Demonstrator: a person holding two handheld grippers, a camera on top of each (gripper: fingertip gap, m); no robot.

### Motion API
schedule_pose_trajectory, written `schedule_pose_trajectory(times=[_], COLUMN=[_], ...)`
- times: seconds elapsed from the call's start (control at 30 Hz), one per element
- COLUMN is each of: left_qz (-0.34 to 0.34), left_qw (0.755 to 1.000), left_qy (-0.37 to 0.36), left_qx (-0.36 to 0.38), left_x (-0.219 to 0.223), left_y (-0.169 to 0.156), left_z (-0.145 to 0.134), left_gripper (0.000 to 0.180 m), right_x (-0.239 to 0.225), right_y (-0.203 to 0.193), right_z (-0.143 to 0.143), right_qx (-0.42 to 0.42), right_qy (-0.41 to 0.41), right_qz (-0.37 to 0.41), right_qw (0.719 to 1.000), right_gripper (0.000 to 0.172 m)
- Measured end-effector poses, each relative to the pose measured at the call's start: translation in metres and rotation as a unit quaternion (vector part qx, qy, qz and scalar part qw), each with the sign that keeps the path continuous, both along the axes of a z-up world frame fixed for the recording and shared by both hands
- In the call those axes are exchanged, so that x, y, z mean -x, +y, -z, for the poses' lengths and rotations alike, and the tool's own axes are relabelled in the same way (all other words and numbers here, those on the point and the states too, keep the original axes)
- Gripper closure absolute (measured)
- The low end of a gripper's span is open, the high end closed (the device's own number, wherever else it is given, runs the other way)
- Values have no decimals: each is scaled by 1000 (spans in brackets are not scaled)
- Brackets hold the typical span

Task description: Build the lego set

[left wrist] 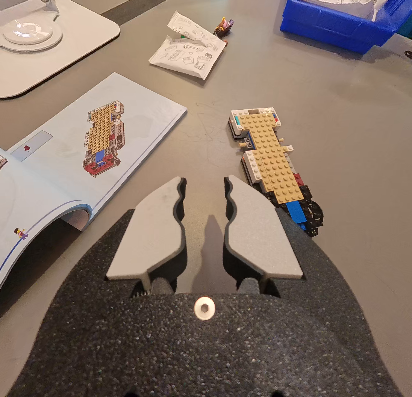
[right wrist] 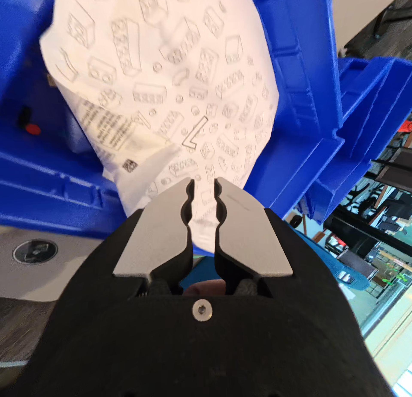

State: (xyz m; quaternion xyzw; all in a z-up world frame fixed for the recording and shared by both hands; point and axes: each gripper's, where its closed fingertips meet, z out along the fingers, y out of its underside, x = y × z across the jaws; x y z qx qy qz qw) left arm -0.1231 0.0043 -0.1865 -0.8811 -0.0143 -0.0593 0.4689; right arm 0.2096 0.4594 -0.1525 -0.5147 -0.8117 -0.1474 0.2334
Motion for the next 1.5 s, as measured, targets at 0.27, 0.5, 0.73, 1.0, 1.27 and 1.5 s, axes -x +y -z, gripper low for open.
schedule_pose_trajectory(times=[0.27,0.5,0.73,1.0,1.27,1.5], left_qz=[-2,4,0,-3,-8,-14], left_qw=[1000,1000,1000,1000,1000,1000], left_qy=[-1,2,-3,-3,1,-1], left_qx=[4,1,-1,-5,-6,-10], left_x=[2,-3,-1,1,3,7], left_y=[0,1,1,1,0,-1], left_z=[2,1,1,-1,0,-2], left_gripper=[146,146,146,147,146,147], right_x=[-32,-61,-60,68,253,298], right_y=[-2,30,56,-2,-150,-189], right_z=[-47,-30,-1,-42,35,72], right_qx=[52,19,-14,-86,-80,-128], right_qy=[53,13,-65,28,80,121], right_qz=[56,127,177,41,-264,-370], right_qw=[996,992,982,995,958,912], right_gripper=[152,152,154,147,131,128])
